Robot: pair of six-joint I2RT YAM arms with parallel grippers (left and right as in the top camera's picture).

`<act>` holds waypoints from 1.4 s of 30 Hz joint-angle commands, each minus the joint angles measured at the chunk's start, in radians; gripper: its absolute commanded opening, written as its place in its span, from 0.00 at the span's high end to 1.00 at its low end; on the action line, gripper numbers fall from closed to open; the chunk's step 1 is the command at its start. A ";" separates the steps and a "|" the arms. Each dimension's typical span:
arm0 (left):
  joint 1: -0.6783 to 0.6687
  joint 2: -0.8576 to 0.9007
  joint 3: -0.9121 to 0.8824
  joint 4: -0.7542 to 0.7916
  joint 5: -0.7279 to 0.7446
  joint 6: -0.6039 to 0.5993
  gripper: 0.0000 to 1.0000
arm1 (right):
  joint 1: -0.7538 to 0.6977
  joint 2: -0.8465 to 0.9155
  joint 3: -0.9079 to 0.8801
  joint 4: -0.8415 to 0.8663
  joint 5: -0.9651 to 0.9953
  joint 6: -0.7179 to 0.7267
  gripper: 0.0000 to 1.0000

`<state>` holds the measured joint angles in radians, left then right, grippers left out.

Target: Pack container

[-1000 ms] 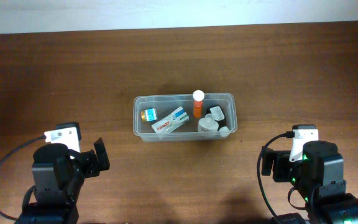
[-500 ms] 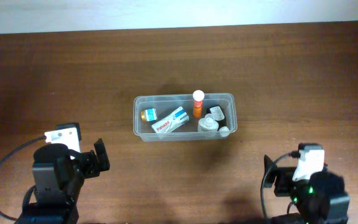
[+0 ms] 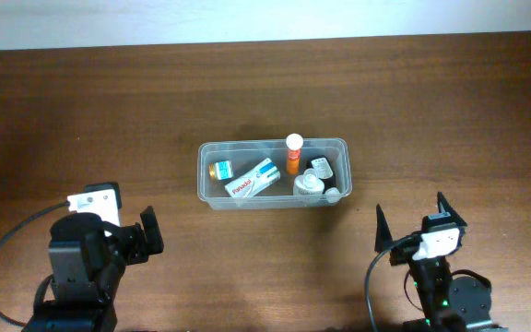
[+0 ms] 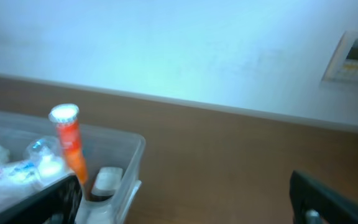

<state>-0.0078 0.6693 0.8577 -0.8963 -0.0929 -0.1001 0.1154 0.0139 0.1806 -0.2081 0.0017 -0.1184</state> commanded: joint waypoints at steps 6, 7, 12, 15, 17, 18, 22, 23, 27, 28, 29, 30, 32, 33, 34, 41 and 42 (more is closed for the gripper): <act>0.000 -0.003 -0.006 -0.003 0.011 0.015 0.01 | -0.047 -0.011 -0.175 0.132 -0.027 -0.089 0.02; 0.000 -0.003 -0.006 -0.004 0.010 0.015 0.01 | -0.047 -0.011 -0.175 0.131 -0.028 -0.082 0.01; 0.000 -0.003 -0.006 -0.006 0.011 0.015 0.01 | -0.046 -0.011 -0.175 0.133 -0.028 -0.083 0.02; 0.000 -0.003 -0.006 -0.006 0.010 0.015 0.00 | -0.046 -0.010 -0.175 0.133 -0.028 -0.083 0.02; 0.000 -0.003 -0.006 -0.006 0.010 0.015 0.01 | -0.046 -0.010 -0.175 0.133 -0.028 -0.083 0.02; 0.000 -0.003 -0.006 -0.006 0.010 0.015 0.01 | -0.046 -0.010 -0.175 0.133 -0.028 -0.083 0.02; 0.000 -0.003 -0.006 -0.006 0.011 0.015 0.01 | -0.046 -0.010 -0.175 0.133 -0.028 -0.083 0.02; 0.000 -0.003 -0.006 -0.006 0.011 0.015 0.01 | -0.046 -0.010 -0.175 0.133 -0.028 -0.083 0.01; 0.000 -0.003 -0.006 -0.006 0.010 0.015 0.01 | -0.046 -0.010 -0.175 0.133 -0.028 -0.083 0.02; 0.000 -0.003 -0.006 -0.006 0.010 0.016 0.01 | -0.046 -0.010 -0.175 0.133 -0.028 -0.083 0.02; 0.000 -0.003 -0.006 -0.006 0.010 0.015 0.01 | -0.046 -0.010 -0.175 0.133 -0.028 -0.083 0.02; 0.000 -0.003 -0.006 -0.006 0.011 0.015 0.01 | -0.046 -0.010 -0.175 0.133 -0.028 -0.083 0.02; 0.000 -0.003 -0.006 -0.006 0.010 0.016 0.01 | -0.045 -0.010 -0.175 0.133 -0.028 -0.083 0.02; 0.000 -0.003 -0.006 -0.006 0.010 0.015 0.01 | -0.046 -0.010 -0.175 0.133 -0.028 -0.083 0.02; 0.000 -0.003 -0.006 -0.006 0.011 0.015 0.01 | -0.046 -0.010 -0.175 0.133 -0.028 -0.083 0.02; 0.000 -0.003 -0.006 -0.006 0.011 0.015 0.01 | -0.045 -0.010 -0.175 0.133 -0.028 -0.083 0.02; 0.000 -0.003 -0.006 -0.006 0.010 0.015 0.01 | -0.046 -0.010 -0.175 0.133 -0.028 -0.083 0.02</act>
<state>-0.0078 0.6693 0.8547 -0.9005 -0.0925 -0.1001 0.0753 0.0147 0.0128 -0.0746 -0.0135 -0.1955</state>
